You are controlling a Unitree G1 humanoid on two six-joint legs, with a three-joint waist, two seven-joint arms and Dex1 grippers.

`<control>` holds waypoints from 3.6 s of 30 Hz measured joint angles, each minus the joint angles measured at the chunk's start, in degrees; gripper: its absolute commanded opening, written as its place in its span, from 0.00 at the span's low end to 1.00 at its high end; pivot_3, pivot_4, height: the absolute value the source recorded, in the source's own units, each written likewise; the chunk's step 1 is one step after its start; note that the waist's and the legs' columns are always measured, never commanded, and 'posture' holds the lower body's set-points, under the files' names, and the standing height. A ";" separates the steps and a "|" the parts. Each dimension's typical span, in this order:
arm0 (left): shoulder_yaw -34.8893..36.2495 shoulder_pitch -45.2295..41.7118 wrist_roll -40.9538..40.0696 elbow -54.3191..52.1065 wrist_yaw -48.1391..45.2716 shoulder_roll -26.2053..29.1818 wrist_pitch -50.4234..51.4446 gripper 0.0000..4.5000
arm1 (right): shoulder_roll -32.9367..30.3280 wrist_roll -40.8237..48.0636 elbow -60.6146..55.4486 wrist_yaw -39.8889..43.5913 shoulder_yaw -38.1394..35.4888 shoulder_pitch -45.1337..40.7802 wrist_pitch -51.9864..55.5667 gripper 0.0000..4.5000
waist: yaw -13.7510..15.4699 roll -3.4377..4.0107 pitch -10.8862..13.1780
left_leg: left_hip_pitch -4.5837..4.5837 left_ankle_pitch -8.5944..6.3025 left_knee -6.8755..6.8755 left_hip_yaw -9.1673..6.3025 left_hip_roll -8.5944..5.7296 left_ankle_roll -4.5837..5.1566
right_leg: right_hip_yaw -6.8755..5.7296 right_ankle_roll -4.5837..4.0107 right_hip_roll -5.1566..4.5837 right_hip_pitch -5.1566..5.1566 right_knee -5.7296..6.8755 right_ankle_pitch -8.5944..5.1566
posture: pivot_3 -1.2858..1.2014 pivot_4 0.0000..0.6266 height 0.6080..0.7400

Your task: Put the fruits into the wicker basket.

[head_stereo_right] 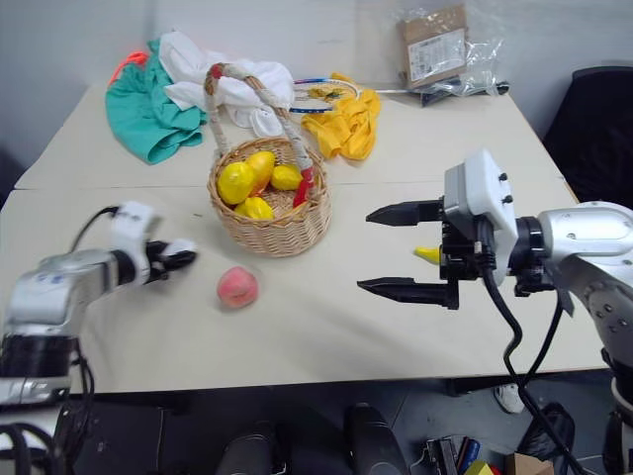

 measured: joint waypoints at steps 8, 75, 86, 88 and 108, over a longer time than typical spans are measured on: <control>15.32 12.19 1.88 0.46 6.81 2.73 -1.05 0.73 | 2.89 -2.41 3.12 1.79 4.00 -1.11 -1.19 1.00 | 0.97 -0.09 -0.05 | 0.13 -0.02 -0.18 -0.16 -0.17 0.01 | -0.12 -0.07 -0.25 0.08 -0.03 -0.04 | 0.52 0.24 1.00; -22.16 -30.81 -0.45 7.61 -14.63 -10.63 -13.64 1.00 | 2.48 -2.06 -1.77 -10.23 -2.86 5.84 2.45 1.00 | 1.81 -0.15 -0.02 | -0.97 0.14 0.61 -0.11 -0.21 -0.18 | 0.01 0.22 0.06 -0.74 0.14 0.08 | 0.52 0.24 1.00; -9.35 -22.75 -17.05 -9.10 -30.83 -0.70 -8.72 1.00 | 2.31 -4.80 1.49 -14.76 -21.87 26.98 4.60 1.00 | 1.98 -0.15 -0.02 | -0.97 0.16 0.56 -0.11 -0.19 -0.22 | 0.02 0.21 0.03 -0.72 0.14 0.07 | 0.52 0.24 1.00; -7.94 -21.29 -18.90 -10.89 -33.97 2.80 -8.18 1.00 | 2.31 -5.53 3.78 -14.69 -27.16 31.76 5.40 1.00 | 2.01 -0.15 -0.02 | -0.74 0.21 0.55 -0.09 -0.29 -0.17 | 0.01 0.22 0.12 -0.51 0.13 0.08 | 0.52 0.24 1.00; -11.62 -20.76 -27.67 -24.50 -38.06 0.84 -8.46 1.00 | 18.60 -18.12 30.59 -43.86 -13.74 2.97 17.17 1.00 | 1.20 -0.08 0.00 | -0.09 0.15 0.35 0.17 -0.14 -0.49 | 0.74 0.17 0.71 -0.13 0.10 0.06 | 0.52 0.24 1.00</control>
